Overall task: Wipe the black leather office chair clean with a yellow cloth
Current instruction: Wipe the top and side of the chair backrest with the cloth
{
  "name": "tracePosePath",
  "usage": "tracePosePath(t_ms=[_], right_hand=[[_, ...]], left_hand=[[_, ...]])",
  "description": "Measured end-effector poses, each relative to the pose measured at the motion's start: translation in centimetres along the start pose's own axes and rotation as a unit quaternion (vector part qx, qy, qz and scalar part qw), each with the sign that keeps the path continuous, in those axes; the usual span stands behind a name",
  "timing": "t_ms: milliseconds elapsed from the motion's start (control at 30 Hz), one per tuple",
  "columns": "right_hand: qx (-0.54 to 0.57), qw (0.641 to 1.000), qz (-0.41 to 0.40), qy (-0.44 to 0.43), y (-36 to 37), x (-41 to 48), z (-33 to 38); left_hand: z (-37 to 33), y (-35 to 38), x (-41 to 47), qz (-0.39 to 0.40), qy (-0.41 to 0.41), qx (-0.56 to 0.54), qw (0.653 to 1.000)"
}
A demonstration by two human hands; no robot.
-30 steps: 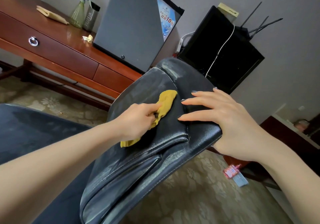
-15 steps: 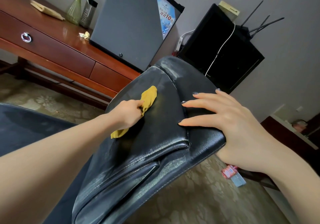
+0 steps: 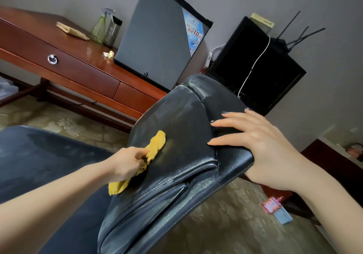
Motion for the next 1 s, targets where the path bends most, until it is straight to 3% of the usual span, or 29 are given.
tracePosePath(t_ms=[300,533,1000], right_hand=[[-0.034,0.999,-0.003,0.009,0.0,-0.1,0.0],[-0.023,0.999,-0.008,0.025,0.0,-0.1,0.1],[-0.005,1.0,-0.021,0.007,0.1,0.0,0.0]], left_hand=[[-0.9,1.6,-4.8,-0.053,0.083,-0.03,0.995],[-4.2,1.2,-6.4,-0.079,0.126,0.012,0.989],[-9.9,0.0,-1.5,-0.151,0.173,0.062,0.971]])
Point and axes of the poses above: each hand's wrist, its own x-axis towards the middle knuckle, its own y-axis out of the palm, z = x × y, the point moved 2 cm from there along x, towards the middle knuckle, and after that the axes turned 8 degrees about z, right-handed, at the moved point
